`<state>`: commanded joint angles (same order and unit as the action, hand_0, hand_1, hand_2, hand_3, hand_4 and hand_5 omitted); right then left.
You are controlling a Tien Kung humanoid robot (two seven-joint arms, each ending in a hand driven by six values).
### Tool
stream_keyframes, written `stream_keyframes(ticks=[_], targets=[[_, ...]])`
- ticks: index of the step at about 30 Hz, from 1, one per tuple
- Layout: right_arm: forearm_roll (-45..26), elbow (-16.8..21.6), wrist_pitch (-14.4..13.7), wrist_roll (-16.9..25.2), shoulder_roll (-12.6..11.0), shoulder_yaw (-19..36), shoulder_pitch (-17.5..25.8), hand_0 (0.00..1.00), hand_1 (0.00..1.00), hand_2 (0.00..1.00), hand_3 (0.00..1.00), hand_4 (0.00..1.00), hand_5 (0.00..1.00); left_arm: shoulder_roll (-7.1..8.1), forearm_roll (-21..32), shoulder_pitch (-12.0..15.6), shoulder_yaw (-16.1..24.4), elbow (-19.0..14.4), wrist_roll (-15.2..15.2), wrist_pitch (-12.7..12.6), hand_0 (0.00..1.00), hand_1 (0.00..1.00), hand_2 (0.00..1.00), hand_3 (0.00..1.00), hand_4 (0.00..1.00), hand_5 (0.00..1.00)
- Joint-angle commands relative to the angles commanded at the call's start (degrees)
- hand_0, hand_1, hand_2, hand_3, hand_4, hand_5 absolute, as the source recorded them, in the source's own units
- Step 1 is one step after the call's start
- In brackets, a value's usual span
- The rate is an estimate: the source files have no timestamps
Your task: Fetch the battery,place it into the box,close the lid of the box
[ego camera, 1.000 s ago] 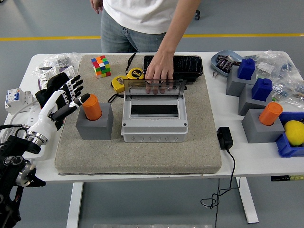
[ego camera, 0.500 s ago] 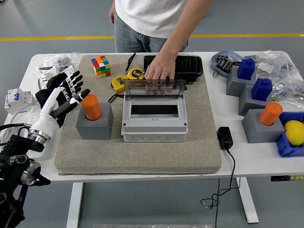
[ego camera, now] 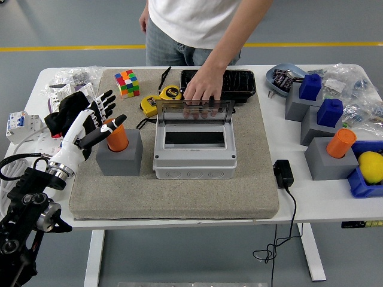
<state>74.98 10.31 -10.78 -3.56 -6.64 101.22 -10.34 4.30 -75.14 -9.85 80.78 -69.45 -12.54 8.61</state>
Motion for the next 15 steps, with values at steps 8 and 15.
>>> stream_keyframes(ticks=[8, 15], targets=[[-0.03, 0.0, 0.0, 0.03, -0.01, 0.09, -0.08, 0.998, 0.94, 0.859, 0.863, 0.998, 0.998, -0.01, -1.31, -0.37, -1.17, 0.3, -0.1, -1.31, 0.968, 0.998, 0.998, 0.998, 0.998, 0.31], [0.03, 0.0, -0.02, 0.09, 0.04, 0.2, -0.04, 0.998, 0.94, 0.859, 0.863, 0.998, 0.998, -0.04, -2.56, -0.49, -2.25, 0.24, -0.03, -3.07, 0.847, 0.948, 0.962, 0.998, 0.998, 0.004]])
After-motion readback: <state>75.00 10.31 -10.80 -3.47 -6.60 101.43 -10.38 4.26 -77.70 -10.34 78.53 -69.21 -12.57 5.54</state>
